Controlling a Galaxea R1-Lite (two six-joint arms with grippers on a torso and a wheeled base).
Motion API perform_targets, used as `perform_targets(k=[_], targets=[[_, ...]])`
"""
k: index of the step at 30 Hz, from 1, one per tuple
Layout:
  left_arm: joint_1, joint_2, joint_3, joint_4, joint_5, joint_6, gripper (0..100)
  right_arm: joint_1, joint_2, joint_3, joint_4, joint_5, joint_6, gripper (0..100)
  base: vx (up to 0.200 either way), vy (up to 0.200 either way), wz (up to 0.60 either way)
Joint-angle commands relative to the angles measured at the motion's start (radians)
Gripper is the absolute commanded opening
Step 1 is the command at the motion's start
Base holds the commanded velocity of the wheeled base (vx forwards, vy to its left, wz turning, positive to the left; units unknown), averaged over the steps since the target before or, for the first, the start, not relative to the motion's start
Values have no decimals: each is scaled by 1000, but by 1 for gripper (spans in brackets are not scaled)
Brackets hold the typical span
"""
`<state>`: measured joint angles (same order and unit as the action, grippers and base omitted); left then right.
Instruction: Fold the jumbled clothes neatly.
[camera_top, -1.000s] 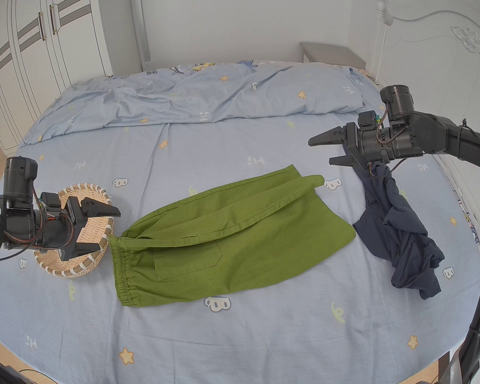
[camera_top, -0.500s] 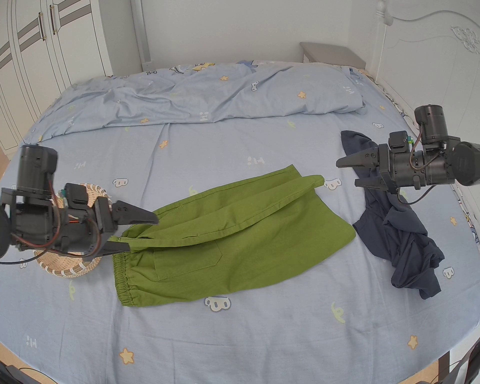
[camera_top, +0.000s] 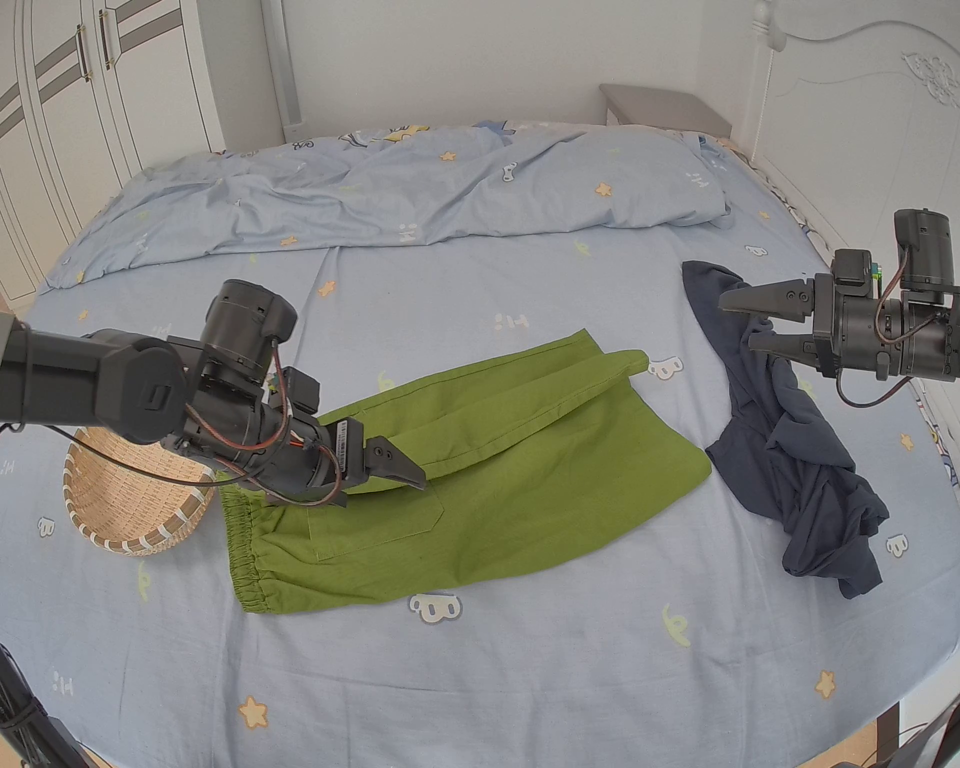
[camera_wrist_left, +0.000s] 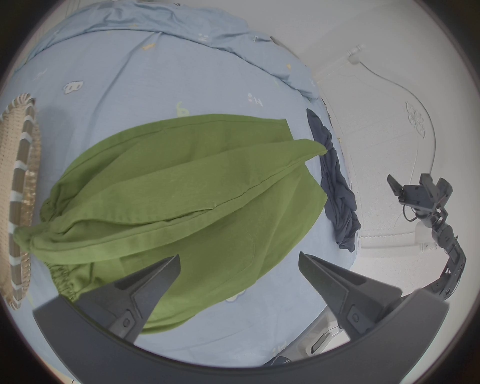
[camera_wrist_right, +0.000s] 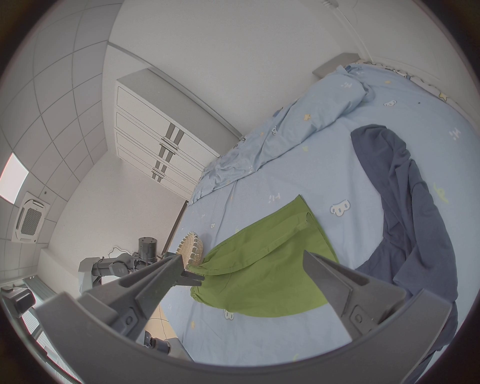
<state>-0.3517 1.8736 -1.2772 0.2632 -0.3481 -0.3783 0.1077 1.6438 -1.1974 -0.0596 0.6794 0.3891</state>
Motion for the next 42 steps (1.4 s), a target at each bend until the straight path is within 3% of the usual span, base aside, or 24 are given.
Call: perform_targets(k=[1, 12, 19, 28, 37, 38, 42], targets=[[-20, 81, -40, 10, 6, 10, 100, -3, -22, 13, -9, 0, 2, 100, 0, 0, 0], [-38, 125, -51, 8, 15, 10, 100, -6, -10, 12, -14, 0, 2, 100, 0, 0, 0], [-20, 236, -154, 5, 93, -2, 100, 0, -12, 15, -16, 0, 2, 100, 0, 0, 0], [46, 334, -301, -193, 113, -146, 100, 1, -22, 16, -14, -1, 4, 100, 0, 0, 0], [83, 395, -399, -210, 162, -163, 100, 1, -22, 29, -29, -1, 4, 100, 0, 0, 0], [96, 417, -441, -210, 208, -192, 100, 1, -24, 32, -29, -1, 4, 100, 0, 0, 0], [86, 407, -435, -210, 213, -212, 100, 1, -24, 33, -31, -1, 4, 100, 0, 0, 0]])
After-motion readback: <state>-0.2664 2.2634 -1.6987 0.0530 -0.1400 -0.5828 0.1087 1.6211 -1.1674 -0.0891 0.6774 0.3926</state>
